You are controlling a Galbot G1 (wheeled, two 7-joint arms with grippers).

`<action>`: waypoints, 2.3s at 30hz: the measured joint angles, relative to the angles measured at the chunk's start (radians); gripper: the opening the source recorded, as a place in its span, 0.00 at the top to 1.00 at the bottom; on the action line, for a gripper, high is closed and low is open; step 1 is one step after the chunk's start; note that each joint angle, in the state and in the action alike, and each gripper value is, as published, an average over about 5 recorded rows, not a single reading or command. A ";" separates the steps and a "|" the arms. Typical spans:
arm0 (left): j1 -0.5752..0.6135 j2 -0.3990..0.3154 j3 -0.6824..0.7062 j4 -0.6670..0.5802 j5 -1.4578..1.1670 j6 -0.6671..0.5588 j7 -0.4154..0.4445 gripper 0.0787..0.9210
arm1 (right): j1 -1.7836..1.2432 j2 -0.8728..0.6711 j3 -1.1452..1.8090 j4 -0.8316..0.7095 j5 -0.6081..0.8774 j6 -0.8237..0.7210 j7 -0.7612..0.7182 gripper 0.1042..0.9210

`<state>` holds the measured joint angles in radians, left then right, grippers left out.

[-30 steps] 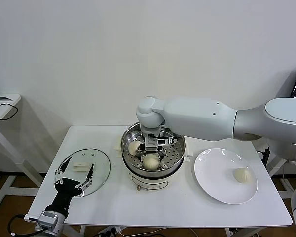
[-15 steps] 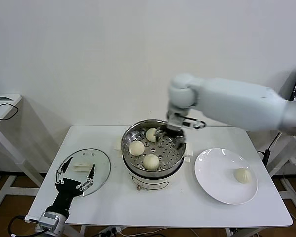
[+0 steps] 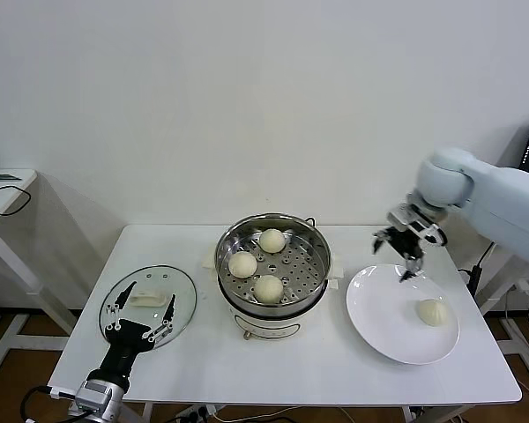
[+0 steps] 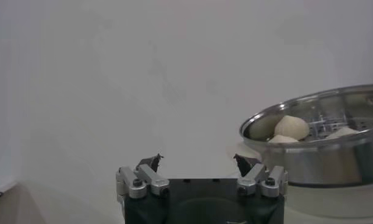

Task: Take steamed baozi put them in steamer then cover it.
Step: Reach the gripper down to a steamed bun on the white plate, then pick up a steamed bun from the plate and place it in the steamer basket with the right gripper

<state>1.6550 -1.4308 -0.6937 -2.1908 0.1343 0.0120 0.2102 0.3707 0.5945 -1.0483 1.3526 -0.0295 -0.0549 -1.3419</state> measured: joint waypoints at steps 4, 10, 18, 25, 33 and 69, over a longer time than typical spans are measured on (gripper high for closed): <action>0.001 -0.002 0.003 -0.001 0.004 0.002 0.000 0.12 | -0.103 -0.021 0.087 -0.047 -0.048 -0.020 0.000 0.12; -0.004 -0.006 0.008 0.000 0.008 0.006 -0.002 0.12 | -0.245 -0.028 0.220 -0.120 -0.118 -0.028 0.015 0.12; -0.003 -0.009 0.008 0.003 0.015 0.006 -0.002 0.12 | -0.371 -0.010 0.349 -0.196 -0.192 -0.032 0.033 0.12; -0.003 -0.011 0.007 0.008 0.016 0.005 -0.002 0.12 | -0.442 0.008 0.420 -0.240 -0.241 -0.026 0.046 0.12; -0.004 -0.011 0.008 0.009 0.018 0.005 -0.003 0.12 | -0.498 0.029 0.476 -0.275 -0.288 -0.015 0.060 0.12; -0.013 -0.011 0.010 0.020 0.022 0.007 -0.003 0.12 | -0.528 0.061 0.516 -0.308 -0.322 0.005 0.054 0.31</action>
<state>1.6423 -1.4421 -0.6834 -2.1711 0.1560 0.0187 0.2067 -0.1571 0.6559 -0.5322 1.0445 -0.3515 -0.0503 -1.2876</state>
